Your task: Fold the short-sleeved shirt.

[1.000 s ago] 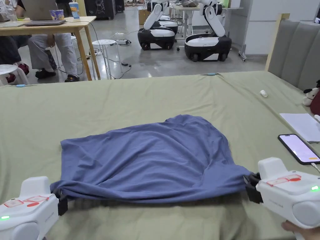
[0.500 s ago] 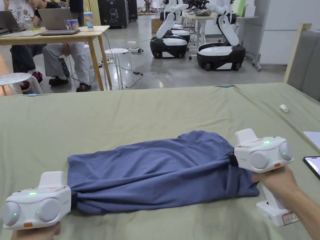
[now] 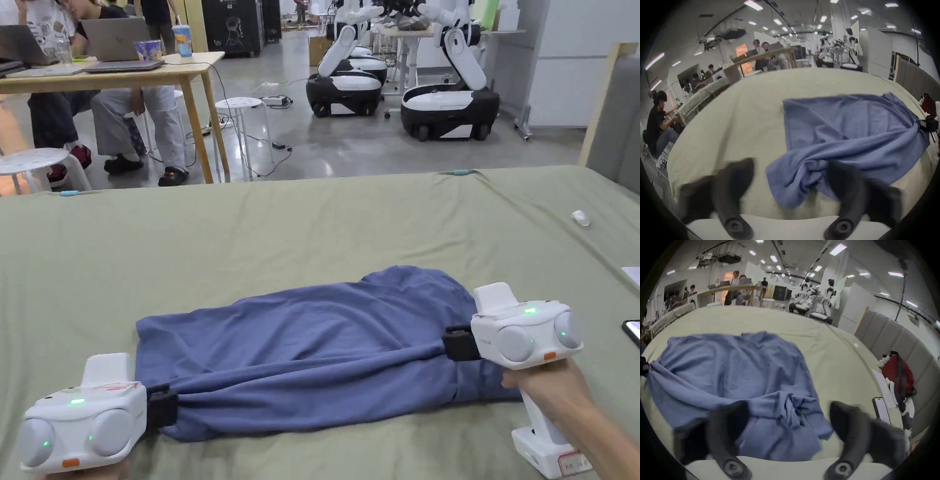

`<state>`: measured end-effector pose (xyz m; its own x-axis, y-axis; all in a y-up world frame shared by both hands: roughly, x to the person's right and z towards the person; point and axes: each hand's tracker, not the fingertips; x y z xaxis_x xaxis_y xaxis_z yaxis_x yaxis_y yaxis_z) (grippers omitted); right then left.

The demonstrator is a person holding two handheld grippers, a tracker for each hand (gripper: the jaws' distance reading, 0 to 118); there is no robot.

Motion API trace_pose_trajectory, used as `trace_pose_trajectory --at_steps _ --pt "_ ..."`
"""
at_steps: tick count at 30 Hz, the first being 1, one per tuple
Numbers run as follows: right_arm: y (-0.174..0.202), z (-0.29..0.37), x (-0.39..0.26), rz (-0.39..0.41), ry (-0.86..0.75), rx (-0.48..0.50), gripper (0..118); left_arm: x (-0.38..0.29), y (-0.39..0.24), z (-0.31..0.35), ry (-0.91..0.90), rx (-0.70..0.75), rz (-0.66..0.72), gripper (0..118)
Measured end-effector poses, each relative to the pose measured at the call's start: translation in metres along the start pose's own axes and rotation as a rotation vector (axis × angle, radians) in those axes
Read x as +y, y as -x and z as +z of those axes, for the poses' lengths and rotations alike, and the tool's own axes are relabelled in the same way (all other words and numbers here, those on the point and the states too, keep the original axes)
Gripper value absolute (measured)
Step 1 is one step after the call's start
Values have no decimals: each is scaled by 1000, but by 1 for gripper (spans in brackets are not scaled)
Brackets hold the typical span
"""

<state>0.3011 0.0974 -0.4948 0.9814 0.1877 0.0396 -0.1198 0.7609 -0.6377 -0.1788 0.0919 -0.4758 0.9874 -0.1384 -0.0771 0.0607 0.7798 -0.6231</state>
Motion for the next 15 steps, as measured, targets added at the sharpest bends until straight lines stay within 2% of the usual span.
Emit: trace_pose_trajectory --at_steps 1,3,5,6,7,8,9,10,11,15 --pt "3 20 -4 -17 -35 5 117 0 2 12 -17 -8 1 118" --pt "8 57 -12 -25 -75 4 99 -1 2 38 -77 -23 9 107" --pt "12 92 -23 -42 -125 7 60 -8 2 68 -124 -42 -7 86" --pt "17 100 -32 -63 -159 10 38 -14 2 81 -152 -52 -12 72" --pt "19 113 -41 -69 -155 3 38 -21 4 86 -159 -57 -14 66" --pt "21 123 -48 -72 -159 4 30 -28 6 88 -178 -63 -11 58" --pt "23 132 -56 -76 -168 0 20 -36 7 95 -190 -68 -4 43" --pt "29 141 -63 -71 -178 -5 4 -43 7 99 -197 -68 -2 13" --pt "32 148 -70 -64 -188 -15 0 -51 8 103 -213 -81 0 0" --pt "39 165 -91 -53 -216 -32 0 -73 11 114 -224 -97 -22 0"
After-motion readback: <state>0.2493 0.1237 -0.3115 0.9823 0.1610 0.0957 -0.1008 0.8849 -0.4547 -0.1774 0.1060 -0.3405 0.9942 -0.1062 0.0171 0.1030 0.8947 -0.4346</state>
